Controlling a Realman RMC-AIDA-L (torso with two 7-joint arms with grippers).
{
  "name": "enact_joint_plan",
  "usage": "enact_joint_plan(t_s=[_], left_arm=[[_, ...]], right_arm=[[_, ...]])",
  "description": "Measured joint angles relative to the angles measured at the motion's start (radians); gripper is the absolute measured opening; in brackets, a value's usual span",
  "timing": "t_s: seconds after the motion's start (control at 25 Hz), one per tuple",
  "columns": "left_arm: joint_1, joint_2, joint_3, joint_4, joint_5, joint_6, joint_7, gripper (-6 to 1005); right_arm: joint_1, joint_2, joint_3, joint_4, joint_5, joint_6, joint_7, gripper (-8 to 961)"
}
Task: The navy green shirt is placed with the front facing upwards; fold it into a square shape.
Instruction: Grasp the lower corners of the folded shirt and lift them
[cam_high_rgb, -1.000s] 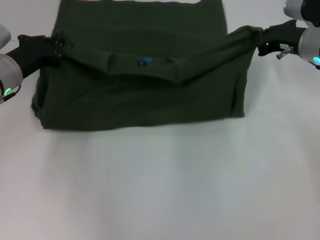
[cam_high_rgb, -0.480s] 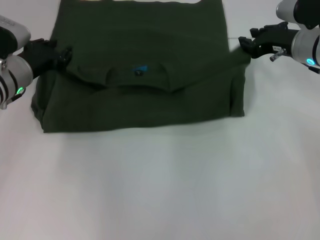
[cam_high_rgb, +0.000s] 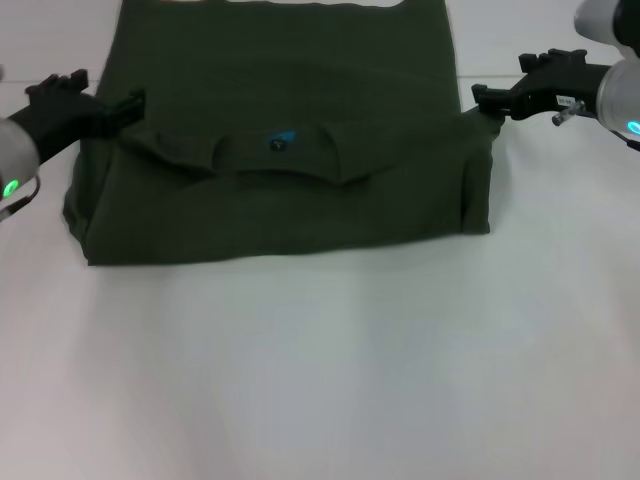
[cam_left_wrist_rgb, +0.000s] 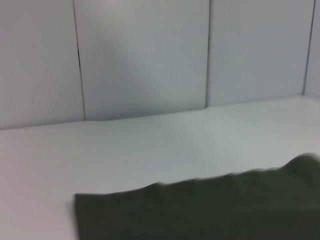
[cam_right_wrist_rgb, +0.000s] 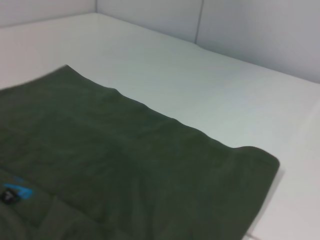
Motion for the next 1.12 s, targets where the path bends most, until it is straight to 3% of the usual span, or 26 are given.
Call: enact_joint_plan(t_s=[0.08, 0.32, 0.56, 0.8, 1.12], left_arm=[[0.040, 0.003, 0.000, 0.028, -0.001, 0.093, -0.055, 798], [0.186, 0.001, 0.001, 0.105, 0.013, 0.389, -0.154, 864], [0.321, -0.013, 0.001, 0.163, 0.030, 0.550, -0.148, 903], [0.365, -0.016, -0.026, 0.138, 0.076, 0.487, -0.130, 889], [0.326, -0.016, 0.011, 0.053, 0.077, 0.323, -0.001, 871]], right_arm=[[-0.013, 0.000, 0.032, -0.023, 0.001, -0.069, 0.002, 667], [-0.076, -0.001, 0.085, -0.141, -0.004, -0.304, 0.071, 879], [-0.144, -0.002, 0.080, -0.285, -0.007, -0.520, 0.140, 924], [-0.175, 0.001, 0.081, -0.352, -0.052, -0.625, 0.165, 924], [-0.187, 0.006, 0.077, -0.346, -0.055, -0.655, 0.156, 919]])
